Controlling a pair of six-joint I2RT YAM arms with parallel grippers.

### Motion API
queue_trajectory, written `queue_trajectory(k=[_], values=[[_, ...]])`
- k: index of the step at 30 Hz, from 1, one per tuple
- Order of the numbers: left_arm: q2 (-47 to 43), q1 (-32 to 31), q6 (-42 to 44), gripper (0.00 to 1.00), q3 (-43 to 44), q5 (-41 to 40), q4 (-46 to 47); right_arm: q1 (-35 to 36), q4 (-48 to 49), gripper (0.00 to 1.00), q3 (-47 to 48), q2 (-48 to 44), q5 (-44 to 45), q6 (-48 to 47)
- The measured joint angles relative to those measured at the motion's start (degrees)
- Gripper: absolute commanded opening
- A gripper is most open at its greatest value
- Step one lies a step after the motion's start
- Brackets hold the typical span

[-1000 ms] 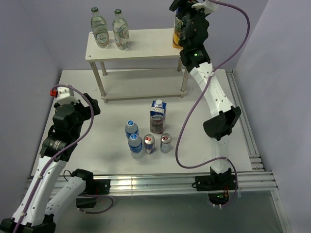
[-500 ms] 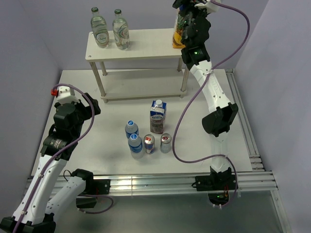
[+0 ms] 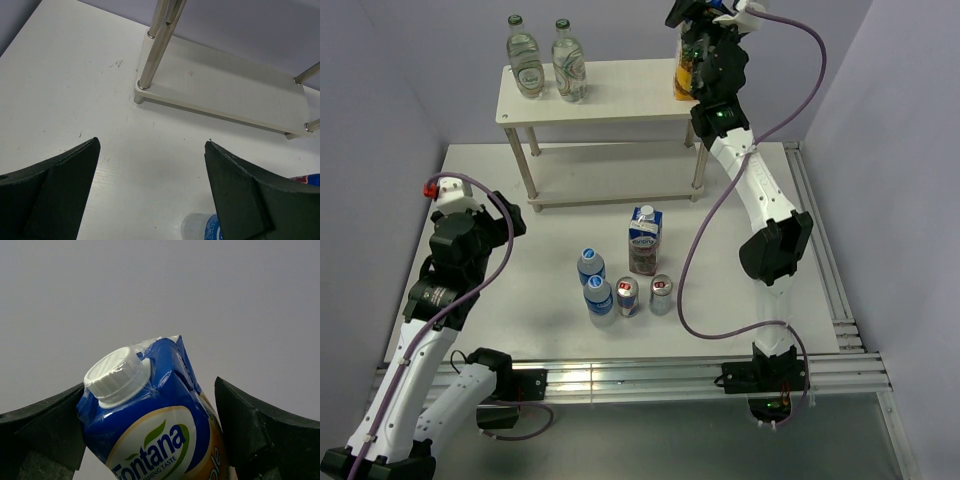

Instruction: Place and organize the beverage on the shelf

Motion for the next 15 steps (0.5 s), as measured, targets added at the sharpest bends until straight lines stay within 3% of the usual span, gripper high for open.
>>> queue_trajectory(k=[15], values=[[-0.46,0.35,0.00,0.92,0.00,0.04,0.00,0.57,-2.75,1.00,-6.56,-4.11,0.11,-2.05]])
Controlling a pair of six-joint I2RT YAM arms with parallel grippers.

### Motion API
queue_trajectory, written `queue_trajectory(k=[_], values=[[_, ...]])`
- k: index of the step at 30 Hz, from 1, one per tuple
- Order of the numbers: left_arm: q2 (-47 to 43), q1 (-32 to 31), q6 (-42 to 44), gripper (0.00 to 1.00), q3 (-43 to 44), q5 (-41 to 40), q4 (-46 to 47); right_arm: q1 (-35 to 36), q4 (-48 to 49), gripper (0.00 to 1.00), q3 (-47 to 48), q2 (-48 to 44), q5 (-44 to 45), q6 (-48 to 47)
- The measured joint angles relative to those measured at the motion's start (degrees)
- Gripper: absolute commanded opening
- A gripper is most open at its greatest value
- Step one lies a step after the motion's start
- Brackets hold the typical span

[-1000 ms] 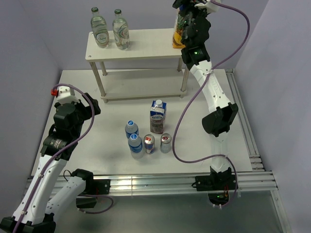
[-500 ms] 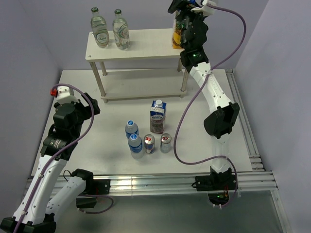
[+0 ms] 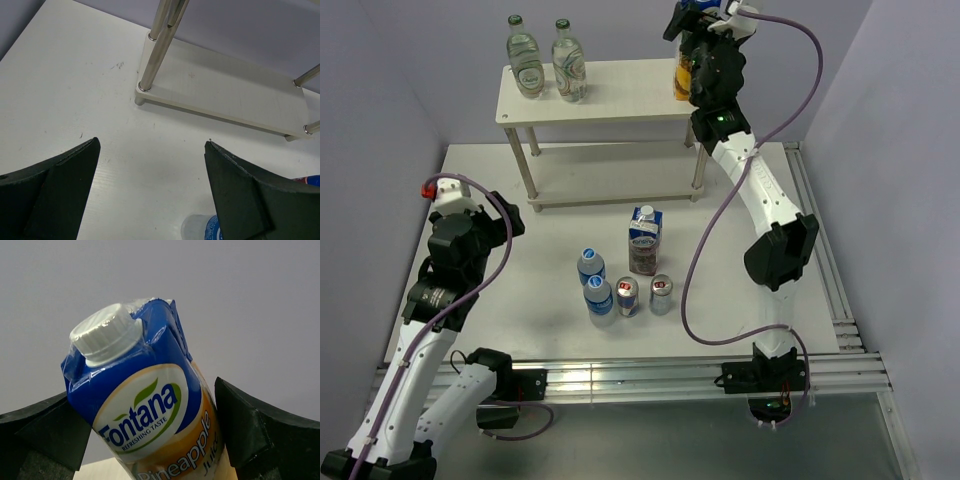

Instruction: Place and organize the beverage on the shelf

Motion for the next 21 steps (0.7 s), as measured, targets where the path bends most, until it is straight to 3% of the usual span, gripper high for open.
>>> queue_trajectory(k=[21], values=[[-0.87,1.88,0.00,0.91,0.00,0.59,0.04,4.35,-5.11,1.00,-17.57,-12.33,5.09,-3.41]])
